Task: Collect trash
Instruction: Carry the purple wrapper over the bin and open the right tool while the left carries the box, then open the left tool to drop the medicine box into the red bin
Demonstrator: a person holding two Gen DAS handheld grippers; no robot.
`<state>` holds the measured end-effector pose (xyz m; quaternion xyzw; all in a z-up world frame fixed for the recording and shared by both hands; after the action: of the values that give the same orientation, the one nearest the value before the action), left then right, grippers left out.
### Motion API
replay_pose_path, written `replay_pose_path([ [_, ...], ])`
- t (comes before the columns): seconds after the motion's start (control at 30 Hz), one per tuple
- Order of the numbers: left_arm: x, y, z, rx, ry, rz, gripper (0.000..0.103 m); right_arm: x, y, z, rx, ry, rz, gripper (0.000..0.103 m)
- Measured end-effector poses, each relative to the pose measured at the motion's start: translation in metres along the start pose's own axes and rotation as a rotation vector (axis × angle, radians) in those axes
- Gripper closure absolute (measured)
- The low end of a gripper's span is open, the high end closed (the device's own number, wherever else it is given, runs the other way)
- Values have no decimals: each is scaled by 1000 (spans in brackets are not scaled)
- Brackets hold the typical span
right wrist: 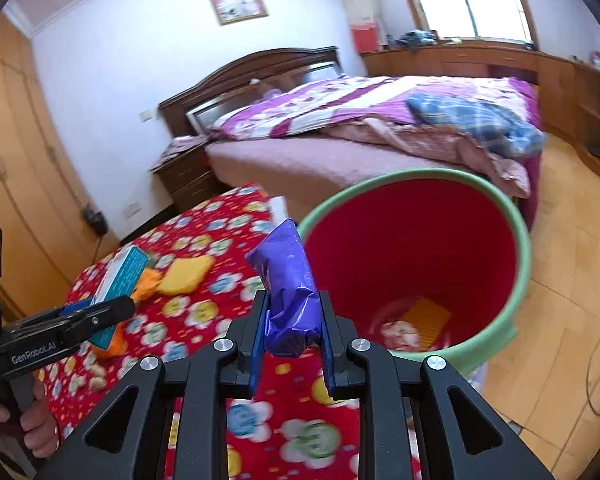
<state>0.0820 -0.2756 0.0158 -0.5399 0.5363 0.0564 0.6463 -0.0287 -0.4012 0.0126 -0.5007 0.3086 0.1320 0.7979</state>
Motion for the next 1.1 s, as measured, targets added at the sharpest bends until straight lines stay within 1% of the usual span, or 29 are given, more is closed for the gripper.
replay_pose_path([
  [0.33,47,-29,-66,104,90,25,52,13,-8,-58,92,68,3,78],
  [0.43,59,-35,-81,123,117,38,52,17,-7,-72,115,77,9,78],
  [0.53,72,-39,-95,132,139,48,52,18,-7,-82,138,79,8,76],
  [0.57,76,-40,-98,135,146,55,52,17,-7,-85,147,77,5,74],
  [0.6,80,-40,-102,139,153,64,51,17,-7,-87,154,77,2,73],
  [0.7,87,-38,-109,156,157,70,46,17,-7,-94,169,74,-2,72],
  [0.77,91,-36,-113,179,150,70,45,18,-6,-96,180,70,-1,69],
  [0.87,94,-34,-116,198,142,77,45,18,-5,-98,189,67,2,67],
  [1.0,92,-33,-115,183,152,76,45,18,-4,-97,192,63,6,66],
  [1.1,87,-33,-109,166,144,75,45,16,-4,-97,196,56,5,63],
])
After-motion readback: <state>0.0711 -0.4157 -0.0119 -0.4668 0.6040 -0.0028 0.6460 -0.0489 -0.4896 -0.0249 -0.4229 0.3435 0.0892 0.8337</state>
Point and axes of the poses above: each gripper's, at about its wrist camera, not at the fingertips, and x roughly the way its jaws point, z to its left, y to its underside, the point moved 9 cm from there along x, roughly the way its jaws point, and after that the axes turned 4 degrees about z, right-handed, at the moved point
